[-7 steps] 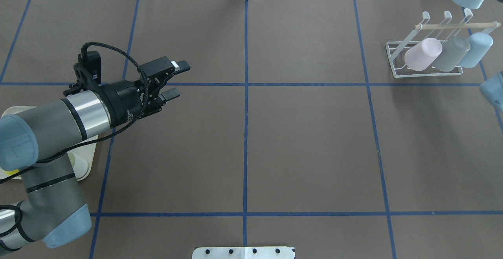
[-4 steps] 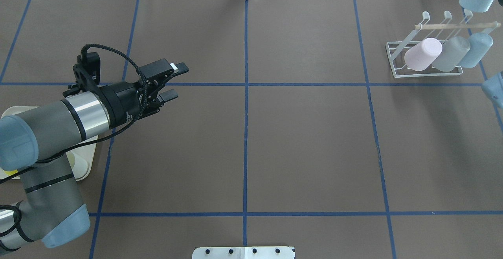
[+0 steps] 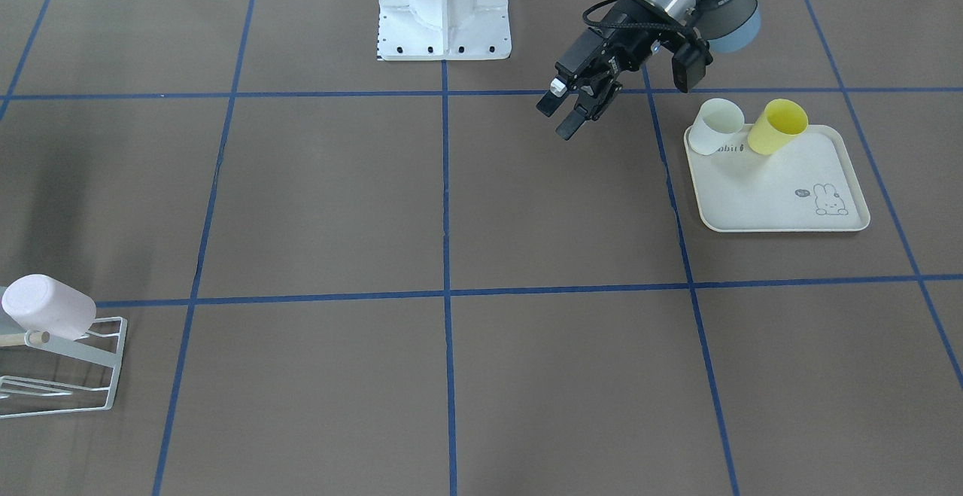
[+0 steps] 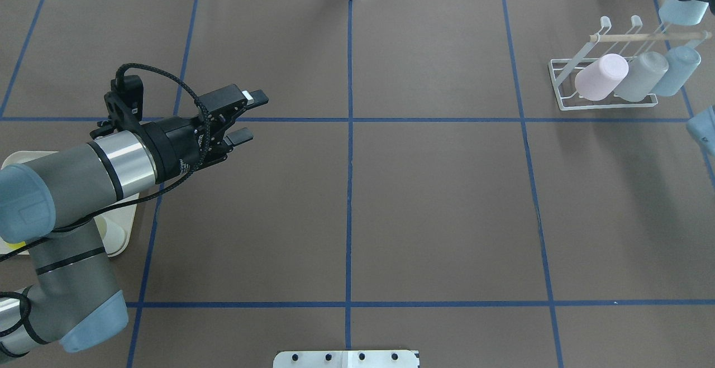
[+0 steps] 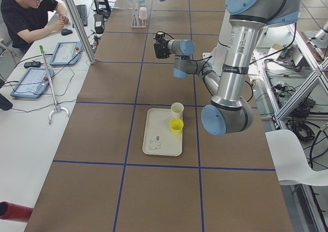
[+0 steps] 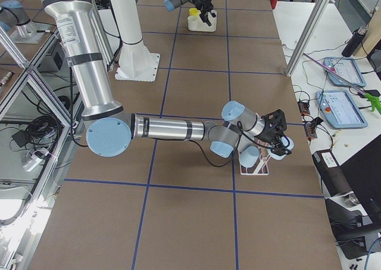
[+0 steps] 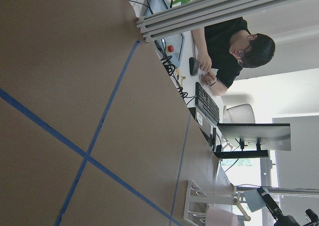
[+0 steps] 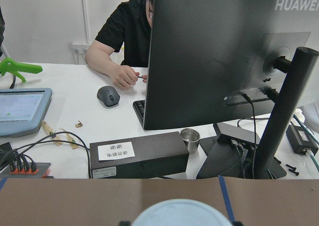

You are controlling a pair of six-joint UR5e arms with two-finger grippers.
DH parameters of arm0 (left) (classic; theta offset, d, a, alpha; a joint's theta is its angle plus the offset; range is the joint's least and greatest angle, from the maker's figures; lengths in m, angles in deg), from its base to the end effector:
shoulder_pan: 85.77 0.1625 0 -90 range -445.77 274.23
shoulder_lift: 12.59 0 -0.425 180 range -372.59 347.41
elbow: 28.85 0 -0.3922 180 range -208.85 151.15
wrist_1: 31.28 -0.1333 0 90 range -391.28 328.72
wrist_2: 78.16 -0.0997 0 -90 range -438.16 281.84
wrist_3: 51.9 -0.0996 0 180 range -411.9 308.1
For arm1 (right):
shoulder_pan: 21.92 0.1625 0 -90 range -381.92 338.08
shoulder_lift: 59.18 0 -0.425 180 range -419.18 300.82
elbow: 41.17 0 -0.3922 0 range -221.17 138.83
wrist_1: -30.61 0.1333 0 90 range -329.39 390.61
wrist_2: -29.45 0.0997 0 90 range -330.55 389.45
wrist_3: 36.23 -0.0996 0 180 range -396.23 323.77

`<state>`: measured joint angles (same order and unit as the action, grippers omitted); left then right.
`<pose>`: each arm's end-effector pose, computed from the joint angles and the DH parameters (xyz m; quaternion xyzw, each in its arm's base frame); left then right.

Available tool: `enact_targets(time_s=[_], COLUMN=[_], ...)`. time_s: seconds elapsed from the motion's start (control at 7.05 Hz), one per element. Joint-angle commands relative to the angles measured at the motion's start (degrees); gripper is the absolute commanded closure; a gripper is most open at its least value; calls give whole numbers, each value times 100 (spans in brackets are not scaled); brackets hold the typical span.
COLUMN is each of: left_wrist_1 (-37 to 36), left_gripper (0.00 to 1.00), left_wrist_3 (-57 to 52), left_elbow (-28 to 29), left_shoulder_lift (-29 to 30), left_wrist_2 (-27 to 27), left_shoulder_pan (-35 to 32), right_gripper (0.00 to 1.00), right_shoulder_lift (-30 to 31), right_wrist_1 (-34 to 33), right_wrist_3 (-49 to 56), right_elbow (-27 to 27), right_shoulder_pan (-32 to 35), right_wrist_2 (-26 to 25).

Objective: Transfer IKEA cup to right arm and place on rack

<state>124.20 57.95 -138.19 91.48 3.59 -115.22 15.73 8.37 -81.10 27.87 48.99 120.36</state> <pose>0.3739 -0.3806 0.2451 0.1100 0.7512 -0.3201 0.5666 -0.0834 -0.6437 0.5719 0.4326 -0.2781 0.1873 0.8369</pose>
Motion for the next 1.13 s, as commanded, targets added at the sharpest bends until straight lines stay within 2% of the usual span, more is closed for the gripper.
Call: enact_targets(time_s=[0.0,0.57,0.71,0.85,0.99], left_wrist_1=[0,0,0,0,0], left_gripper=[0,0,0,0,0], left_wrist_3=[1,19,19,19,19], left_elbow=[-8,0,0,0,0], left_shoulder_lift=[-1,-1,-1,-1,-1], left_wrist_2=[-1,-1,-1,-1,8], left_shoulder_pan=[0,0,0,0,0], right_gripper=[100,100,89,10,0], right_shoulder_lift=[-29,-21,-21,-3,49], right_wrist_1=[0,9,9,9,174], right_wrist_3=[48,48,48,57,83], right_elbow=[-109,-145,-145,-154,-145], right_shoulder_pan=[-16,-165,-174,-174,-165], right_wrist_2=[-12,-21,-21,-4,75])
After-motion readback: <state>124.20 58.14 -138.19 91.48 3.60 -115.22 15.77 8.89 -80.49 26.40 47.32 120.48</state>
